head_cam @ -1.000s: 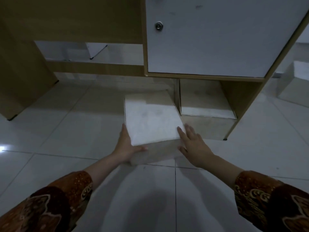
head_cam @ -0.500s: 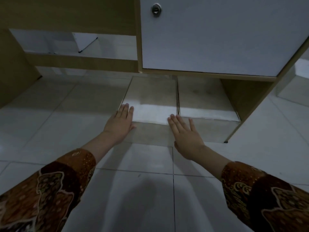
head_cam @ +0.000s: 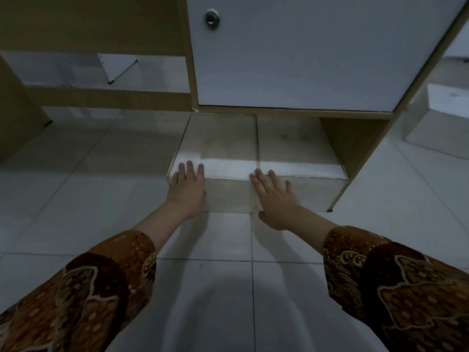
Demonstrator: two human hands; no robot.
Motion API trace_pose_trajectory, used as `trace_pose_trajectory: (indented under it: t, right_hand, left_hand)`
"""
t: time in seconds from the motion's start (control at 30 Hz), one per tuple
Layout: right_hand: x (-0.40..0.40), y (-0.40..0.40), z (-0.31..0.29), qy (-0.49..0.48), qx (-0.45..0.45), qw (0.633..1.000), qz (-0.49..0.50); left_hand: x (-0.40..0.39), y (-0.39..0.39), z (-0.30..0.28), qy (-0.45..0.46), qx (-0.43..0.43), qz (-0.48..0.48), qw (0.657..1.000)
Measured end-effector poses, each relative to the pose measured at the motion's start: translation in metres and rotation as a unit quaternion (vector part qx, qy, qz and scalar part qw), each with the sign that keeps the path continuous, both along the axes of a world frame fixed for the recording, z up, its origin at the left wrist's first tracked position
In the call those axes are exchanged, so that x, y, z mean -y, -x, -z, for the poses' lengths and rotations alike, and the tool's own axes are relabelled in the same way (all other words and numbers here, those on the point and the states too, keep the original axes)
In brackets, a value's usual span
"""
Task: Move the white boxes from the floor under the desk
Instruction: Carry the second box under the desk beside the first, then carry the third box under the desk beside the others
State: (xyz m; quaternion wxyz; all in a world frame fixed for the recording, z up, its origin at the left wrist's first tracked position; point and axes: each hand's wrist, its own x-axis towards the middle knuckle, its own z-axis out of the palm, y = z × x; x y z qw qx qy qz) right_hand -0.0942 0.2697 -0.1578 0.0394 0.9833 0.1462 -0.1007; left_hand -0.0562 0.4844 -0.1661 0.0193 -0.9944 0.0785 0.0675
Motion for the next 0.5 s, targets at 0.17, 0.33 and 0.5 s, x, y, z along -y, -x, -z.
trace_pose_trajectory:
  t: [0.17, 0.33, 0.5]
  right_hand:
    - [0.051, 0.043, -0.026, -0.035, 0.000, 0.998, -0.051]
    - [0.126, 0.060, -0.079, -0.105, 0.051, 0.991, -0.064]
    - [0.205, 0.070, -0.115, -0.090, 0.012, 0.995, -0.039]
  left_hand:
    - [0.064, 0.053, -0.043, 0.040, 0.036, 0.144, 0.988]
    - [0.138, 0.083, -0.096, 0.161, 0.125, 0.251, 0.946]
    - [0.224, 0.092, -0.120, 0.226, 0.153, 0.307, 0.912]
